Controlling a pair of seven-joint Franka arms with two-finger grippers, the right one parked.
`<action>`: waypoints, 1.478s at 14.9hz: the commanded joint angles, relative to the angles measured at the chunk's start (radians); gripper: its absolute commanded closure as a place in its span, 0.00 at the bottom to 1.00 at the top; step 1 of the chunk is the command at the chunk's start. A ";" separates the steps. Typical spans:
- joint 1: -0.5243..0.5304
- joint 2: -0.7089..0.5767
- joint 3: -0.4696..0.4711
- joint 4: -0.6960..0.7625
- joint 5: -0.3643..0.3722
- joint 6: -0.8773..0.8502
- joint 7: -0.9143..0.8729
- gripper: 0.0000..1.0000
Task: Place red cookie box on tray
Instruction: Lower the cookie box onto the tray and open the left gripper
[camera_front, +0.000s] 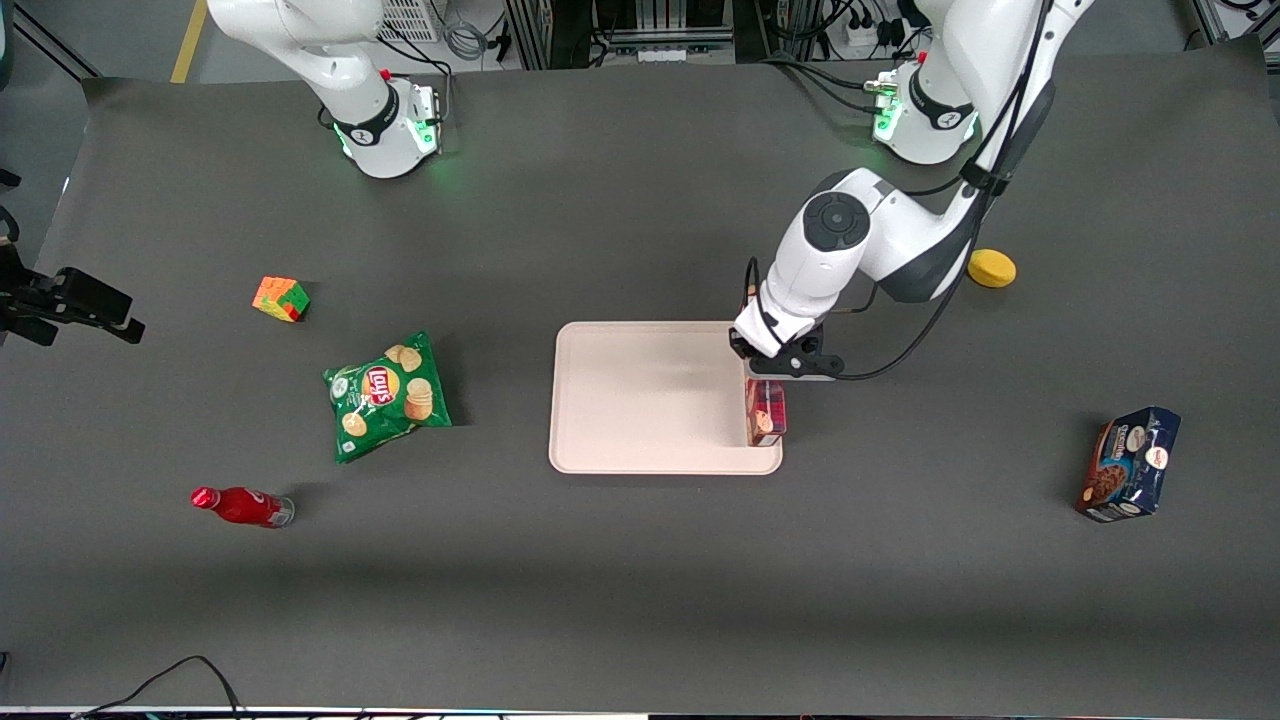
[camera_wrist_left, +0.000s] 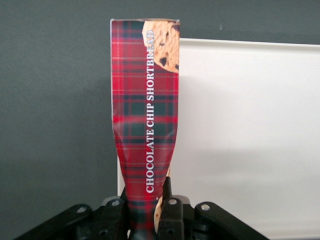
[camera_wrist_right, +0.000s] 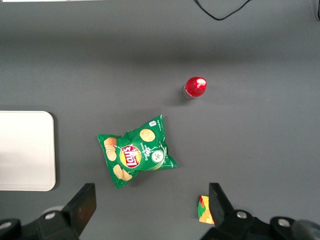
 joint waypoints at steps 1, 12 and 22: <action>0.001 0.055 0.004 0.006 0.143 0.046 -0.141 0.87; 0.003 0.124 0.033 0.056 0.165 0.085 -0.159 0.82; 0.003 0.129 0.035 0.071 0.163 0.080 -0.164 0.00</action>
